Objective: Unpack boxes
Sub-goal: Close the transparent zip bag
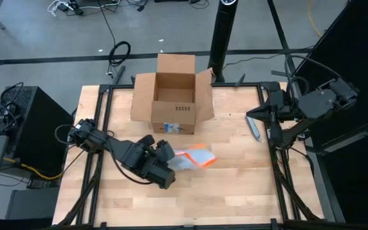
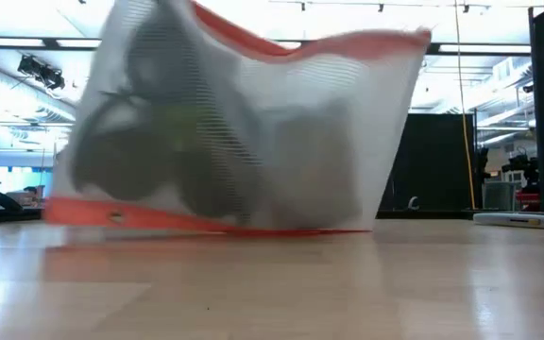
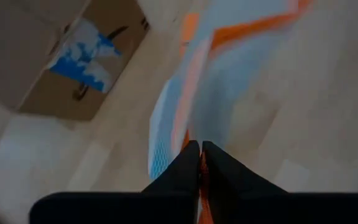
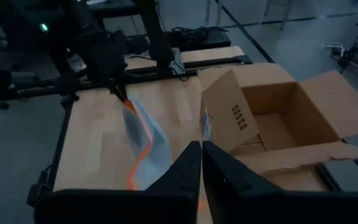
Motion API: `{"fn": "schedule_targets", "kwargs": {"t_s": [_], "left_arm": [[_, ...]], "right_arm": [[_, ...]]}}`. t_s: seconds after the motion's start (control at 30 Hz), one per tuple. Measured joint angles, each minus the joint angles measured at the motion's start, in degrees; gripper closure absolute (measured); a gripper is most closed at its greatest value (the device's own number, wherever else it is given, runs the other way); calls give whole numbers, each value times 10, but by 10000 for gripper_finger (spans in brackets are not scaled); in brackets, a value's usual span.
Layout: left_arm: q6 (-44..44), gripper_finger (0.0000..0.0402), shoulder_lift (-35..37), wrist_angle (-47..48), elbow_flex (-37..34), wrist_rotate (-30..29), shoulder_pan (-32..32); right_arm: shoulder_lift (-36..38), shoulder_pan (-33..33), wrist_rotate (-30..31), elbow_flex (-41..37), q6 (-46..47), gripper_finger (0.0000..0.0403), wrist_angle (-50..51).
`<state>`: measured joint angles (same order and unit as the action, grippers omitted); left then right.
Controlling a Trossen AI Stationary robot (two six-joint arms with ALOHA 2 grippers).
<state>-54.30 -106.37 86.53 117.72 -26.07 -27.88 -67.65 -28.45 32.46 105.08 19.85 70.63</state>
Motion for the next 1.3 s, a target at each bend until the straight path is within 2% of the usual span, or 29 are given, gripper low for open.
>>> {"fn": "schedule_targets", "kwargs": {"t_s": [0.47,0.6,0.73,0.87,1.0,1.3], "left_arm": [[33,401,0,-61,76,-2,15],[45,401,-2,-68,80,-3,15],[48,401,-3,-78,80,-3,11],[48,401,-3,-74,80,1,3],[48,401,-3,-64,80,3,-2],[49,401,-3,-42,80,15,-9]], "right_arm": [[-134,16,-142,-115,-171,326,-166],[-170,41,-175,-117,-227,269,-219],[-203,88,-226,-117,-260,214,-224],[-229,134,-240,-117,-291,180,-233],[-256,167,-307,-117,-315,174,-251],[-290,194,-332,-117,-374,184,-290]]}}
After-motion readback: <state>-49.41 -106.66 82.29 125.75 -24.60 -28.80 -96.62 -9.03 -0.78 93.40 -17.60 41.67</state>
